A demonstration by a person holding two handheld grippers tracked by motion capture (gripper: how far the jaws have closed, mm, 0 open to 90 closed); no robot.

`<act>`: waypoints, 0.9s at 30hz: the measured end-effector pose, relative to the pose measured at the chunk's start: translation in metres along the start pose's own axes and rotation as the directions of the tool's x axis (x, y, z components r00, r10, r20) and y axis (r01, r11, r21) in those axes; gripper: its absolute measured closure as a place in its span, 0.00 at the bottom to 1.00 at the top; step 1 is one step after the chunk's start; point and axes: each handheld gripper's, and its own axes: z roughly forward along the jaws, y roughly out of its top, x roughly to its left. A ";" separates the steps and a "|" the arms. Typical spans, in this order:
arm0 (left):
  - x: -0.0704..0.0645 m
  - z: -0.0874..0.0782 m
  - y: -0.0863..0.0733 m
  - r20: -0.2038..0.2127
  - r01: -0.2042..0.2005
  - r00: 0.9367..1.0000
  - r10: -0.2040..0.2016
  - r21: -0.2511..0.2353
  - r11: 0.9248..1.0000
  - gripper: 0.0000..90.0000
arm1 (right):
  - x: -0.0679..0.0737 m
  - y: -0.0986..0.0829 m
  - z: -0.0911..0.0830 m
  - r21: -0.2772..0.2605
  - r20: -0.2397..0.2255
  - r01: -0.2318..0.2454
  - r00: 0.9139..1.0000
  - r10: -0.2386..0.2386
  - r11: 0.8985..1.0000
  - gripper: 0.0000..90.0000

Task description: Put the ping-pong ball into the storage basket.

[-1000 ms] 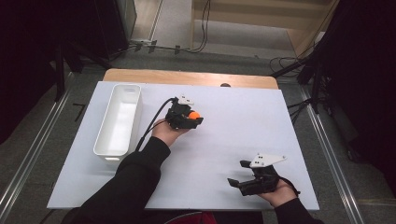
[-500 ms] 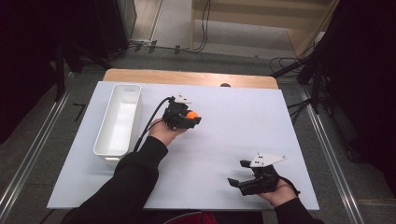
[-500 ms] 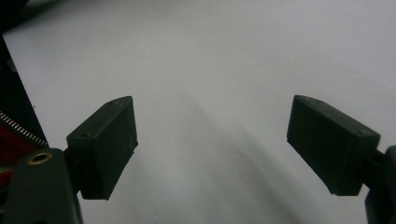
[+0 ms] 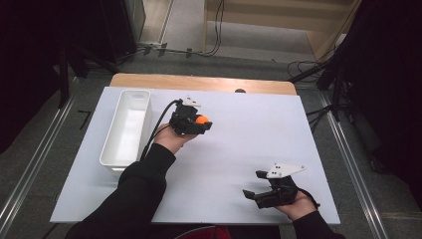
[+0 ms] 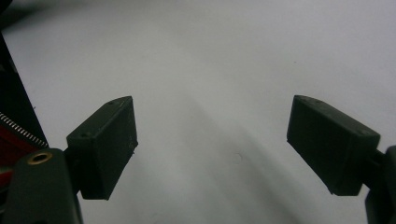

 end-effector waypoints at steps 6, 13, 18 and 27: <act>-0.001 -0.010 0.006 0.003 -0.002 1.000 0.002 -0.005 1.000 0.56 | 0.000 0.000 0.000 0.001 -0.001 -0.001 1.000 0.001 1.000 0.16; -0.002 -0.018 0.011 0.047 0.017 0.999 -0.017 0.002 1.000 0.56 | 0.000 0.000 0.000 0.004 0.004 0.006 1.000 -0.006 1.000 0.16; -0.002 -0.023 0.014 0.044 0.002 0.999 -0.003 0.015 1.000 0.56 | 0.000 0.000 0.000 0.000 0.005 0.000 1.000 0.000 1.000 0.16; 0.000 -0.038 0.018 0.048 -0.018 0.999 0.018 0.006 1.000 0.56 | 0.000 0.000 0.000 -0.001 0.004 -0.001 1.000 0.001 1.000 0.16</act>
